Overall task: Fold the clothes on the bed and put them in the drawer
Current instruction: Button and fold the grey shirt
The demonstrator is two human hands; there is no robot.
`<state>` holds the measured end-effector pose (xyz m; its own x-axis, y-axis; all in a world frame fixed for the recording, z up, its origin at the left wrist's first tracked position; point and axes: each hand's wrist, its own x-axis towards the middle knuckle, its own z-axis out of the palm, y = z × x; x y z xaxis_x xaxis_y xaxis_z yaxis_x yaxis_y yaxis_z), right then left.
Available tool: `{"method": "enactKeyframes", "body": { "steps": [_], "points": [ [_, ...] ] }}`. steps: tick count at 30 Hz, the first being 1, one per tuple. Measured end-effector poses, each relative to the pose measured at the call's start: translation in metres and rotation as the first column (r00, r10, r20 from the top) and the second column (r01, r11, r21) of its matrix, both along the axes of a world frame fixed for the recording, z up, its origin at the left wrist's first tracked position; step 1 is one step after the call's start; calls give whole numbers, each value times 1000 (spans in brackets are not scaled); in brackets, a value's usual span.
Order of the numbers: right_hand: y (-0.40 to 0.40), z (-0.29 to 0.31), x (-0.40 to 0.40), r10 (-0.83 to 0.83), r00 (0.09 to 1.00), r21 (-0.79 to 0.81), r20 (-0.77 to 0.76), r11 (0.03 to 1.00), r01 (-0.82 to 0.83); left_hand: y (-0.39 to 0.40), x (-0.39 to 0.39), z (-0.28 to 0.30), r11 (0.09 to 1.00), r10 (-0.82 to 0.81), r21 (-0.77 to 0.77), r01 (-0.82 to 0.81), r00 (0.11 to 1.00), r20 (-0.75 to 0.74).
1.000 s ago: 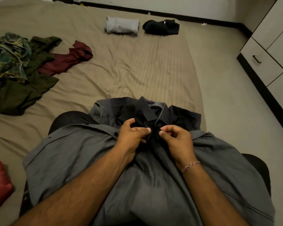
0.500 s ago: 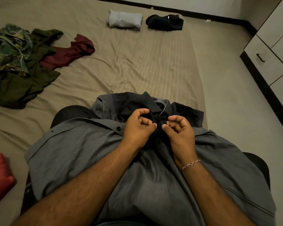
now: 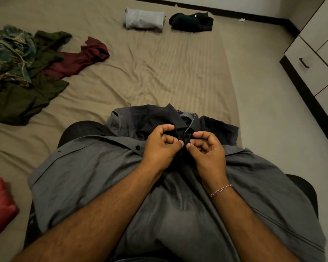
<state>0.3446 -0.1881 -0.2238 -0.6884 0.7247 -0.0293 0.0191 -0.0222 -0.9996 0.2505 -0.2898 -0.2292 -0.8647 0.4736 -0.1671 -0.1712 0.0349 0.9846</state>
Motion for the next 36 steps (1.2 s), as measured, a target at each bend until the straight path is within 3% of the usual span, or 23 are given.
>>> {"method": "enactKeyframes", "body": {
  "steps": [12,23,31,36],
  "points": [
    [3,-6,-2,50,999,175,10,983,-51,2,-5,-6,998,10,-56,-11,1000,-15],
    [2,-3,-2,112,993,141,-39,984,-106,2,-8,-9,999,-14,-34,15,1000,16],
    [3,-9,-4,114,993,339,44,933,-122,0,-9,-7,996,-34,-87,34,999,2],
    [-1,-9,-4,47,991,562,129,819,-112,0,-8,-6,994,-39,-103,36,999,-30]
  ]
}}
